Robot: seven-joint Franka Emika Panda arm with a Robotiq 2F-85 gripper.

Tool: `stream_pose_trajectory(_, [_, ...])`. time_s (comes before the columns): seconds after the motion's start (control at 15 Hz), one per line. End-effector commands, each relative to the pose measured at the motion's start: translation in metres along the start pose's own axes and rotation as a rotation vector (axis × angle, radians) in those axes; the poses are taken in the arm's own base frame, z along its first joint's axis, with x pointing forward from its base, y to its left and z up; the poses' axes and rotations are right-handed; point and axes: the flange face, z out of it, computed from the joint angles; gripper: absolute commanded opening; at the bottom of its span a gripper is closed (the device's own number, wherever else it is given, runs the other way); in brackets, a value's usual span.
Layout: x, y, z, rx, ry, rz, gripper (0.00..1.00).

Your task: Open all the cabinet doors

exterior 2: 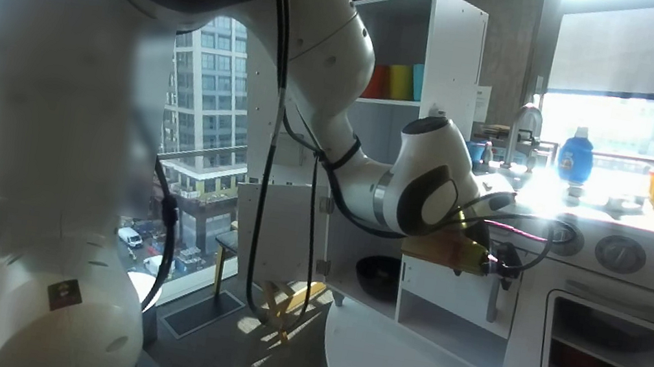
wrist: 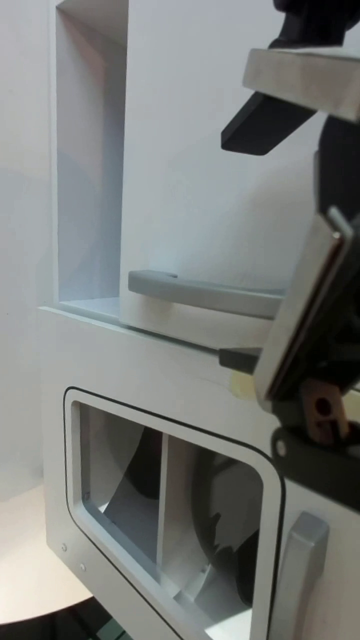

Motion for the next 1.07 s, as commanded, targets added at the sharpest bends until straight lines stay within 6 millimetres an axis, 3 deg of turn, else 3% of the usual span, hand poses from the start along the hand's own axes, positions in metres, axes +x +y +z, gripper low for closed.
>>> stream_pose_trajectory(0.0, [0.003, -0.014, -0.006, 0.024, 0.065, -0.092, 1.0])
stream_pose_trajectory(0.33, [0.009, -0.009, -0.003, 0.046, 0.071, -0.124, 1.0])
stream_pose_trajectory(0.8, [0.019, 0.036, 0.018, -0.02, 0.076, 0.0, 1.0])
stream_pose_trajectory(1.0, [0.019, 0.029, 0.023, 0.015, 0.041, -0.031, 1.0])
